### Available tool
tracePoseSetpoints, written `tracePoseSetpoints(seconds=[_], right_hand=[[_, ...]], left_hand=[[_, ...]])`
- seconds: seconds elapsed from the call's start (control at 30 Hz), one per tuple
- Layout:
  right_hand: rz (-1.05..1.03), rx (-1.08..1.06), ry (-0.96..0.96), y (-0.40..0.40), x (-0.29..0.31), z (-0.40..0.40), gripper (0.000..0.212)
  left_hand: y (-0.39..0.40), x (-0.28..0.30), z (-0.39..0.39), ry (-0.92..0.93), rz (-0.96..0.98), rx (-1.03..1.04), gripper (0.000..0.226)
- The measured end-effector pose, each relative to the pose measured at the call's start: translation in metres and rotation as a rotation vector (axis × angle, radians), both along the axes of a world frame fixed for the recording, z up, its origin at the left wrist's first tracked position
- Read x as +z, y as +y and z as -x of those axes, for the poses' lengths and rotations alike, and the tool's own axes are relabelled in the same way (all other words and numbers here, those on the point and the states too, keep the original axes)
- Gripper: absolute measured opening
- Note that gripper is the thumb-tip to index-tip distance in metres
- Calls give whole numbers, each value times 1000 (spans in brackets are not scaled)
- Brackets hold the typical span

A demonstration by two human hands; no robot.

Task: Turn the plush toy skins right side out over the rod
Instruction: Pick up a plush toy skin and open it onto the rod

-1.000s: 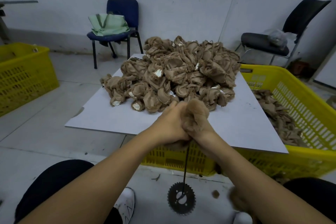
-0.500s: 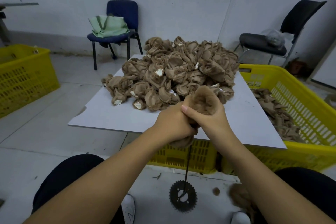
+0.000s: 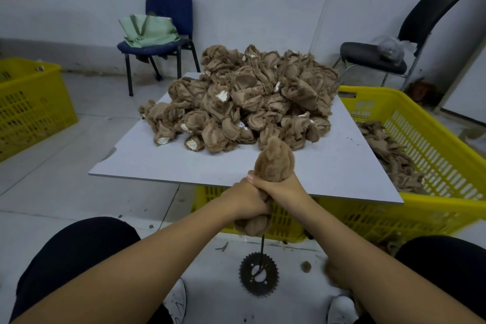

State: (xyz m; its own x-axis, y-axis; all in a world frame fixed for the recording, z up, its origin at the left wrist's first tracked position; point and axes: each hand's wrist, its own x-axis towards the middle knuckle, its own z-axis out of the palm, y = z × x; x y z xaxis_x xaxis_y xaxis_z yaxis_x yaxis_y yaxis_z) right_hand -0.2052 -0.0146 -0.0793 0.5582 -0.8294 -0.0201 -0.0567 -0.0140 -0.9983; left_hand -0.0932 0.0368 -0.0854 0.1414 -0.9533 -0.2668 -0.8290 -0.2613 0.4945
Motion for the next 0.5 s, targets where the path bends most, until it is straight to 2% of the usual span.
tracePoseSetpoints(seconds=[0.07,0.13,0.23,0.3,0.33,0.37,0.4,0.43,0.5], right_hand=[[87,-9,23,-2,9,0,39],[215,-63,-33,-3,25,0,46],[363,-80,-162,-7,52,-1,57],[472,-98,-154,-10,61,-4,49],[494,-115,-136,-10,63,-6,44],[499,-122,-97,-9,62,-8,37],[530,-95,-24,-9,58,-8,27],[593,-37,68,-7,52,-6,23],[682,69,207,-5,36,-1,31]], left_hand=[[0,8,-4,-64,-3,13,64],[2,20,-4,-115,23,70,53],[2,40,0,84,318,179,30],[-2,52,1,303,491,174,36],[-3,56,1,396,509,163,39],[-4,56,3,435,463,154,40],[-3,54,7,418,335,116,41],[-2,48,12,328,150,55,37],[-1,30,15,139,-146,-60,23]])
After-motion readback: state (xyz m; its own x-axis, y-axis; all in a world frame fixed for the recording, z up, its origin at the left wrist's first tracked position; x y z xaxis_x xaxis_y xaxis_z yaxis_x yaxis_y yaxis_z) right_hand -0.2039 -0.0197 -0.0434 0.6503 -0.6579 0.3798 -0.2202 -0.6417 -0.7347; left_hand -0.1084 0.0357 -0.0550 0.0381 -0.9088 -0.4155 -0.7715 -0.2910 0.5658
